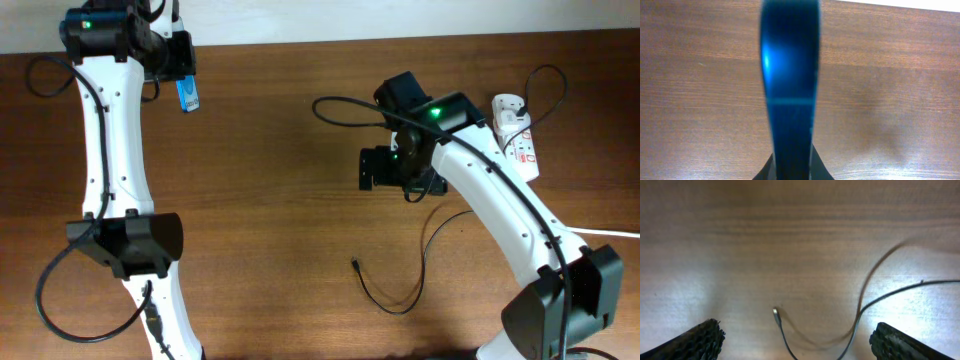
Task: Plug charger to phone and switch on socket
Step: 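Lower the right gripper and grasp the black USB-C cable end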
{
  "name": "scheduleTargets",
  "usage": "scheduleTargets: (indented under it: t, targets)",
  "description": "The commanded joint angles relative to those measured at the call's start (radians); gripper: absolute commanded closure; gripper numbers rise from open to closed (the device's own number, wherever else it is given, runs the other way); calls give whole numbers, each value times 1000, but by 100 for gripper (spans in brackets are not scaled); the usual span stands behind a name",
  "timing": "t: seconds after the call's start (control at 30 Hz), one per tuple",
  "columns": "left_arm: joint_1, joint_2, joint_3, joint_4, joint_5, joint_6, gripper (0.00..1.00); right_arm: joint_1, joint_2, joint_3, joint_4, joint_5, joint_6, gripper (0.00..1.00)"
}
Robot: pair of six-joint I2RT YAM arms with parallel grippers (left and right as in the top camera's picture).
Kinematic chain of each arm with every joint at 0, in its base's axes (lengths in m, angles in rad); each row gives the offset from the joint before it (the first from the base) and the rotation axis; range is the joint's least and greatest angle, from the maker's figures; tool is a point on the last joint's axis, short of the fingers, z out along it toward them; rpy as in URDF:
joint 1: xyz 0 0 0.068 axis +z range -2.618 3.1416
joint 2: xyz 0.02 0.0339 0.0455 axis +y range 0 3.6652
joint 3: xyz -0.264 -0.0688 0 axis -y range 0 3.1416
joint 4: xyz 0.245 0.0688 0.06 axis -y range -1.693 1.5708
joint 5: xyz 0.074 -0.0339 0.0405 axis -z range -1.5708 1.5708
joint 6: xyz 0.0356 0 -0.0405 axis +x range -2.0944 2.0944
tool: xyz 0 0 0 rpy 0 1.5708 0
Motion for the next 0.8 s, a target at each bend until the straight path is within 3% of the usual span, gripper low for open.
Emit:
scheduleTargets:
  t: [0.0, 0.17, 0.23, 0.4, 0.6, 0.77]
  targets:
    - [15, 18, 10, 26, 11, -14, 100, 6, 8, -79, 19, -76, -85, 1]
    - [16, 71, 10, 27, 175, -12, 100, 42, 8, -204, 55, -174, -85, 3]
    - [16, 93, 10, 26, 170, -6, 100, 73, 8, -226, 77, -175, -79, 15]
    - [16, 106, 10, 20, 170, -5, 100, 249, 19, -237, 79, -29, -74, 21]
    - [16, 106, 10, 16, 170, -5, 100, 378, 58, -399, 164, -25, -80, 23]
    - [16, 106, 10, 15, 166, -5, 100, 393, 71, -430, 208, -25, -72, 41]
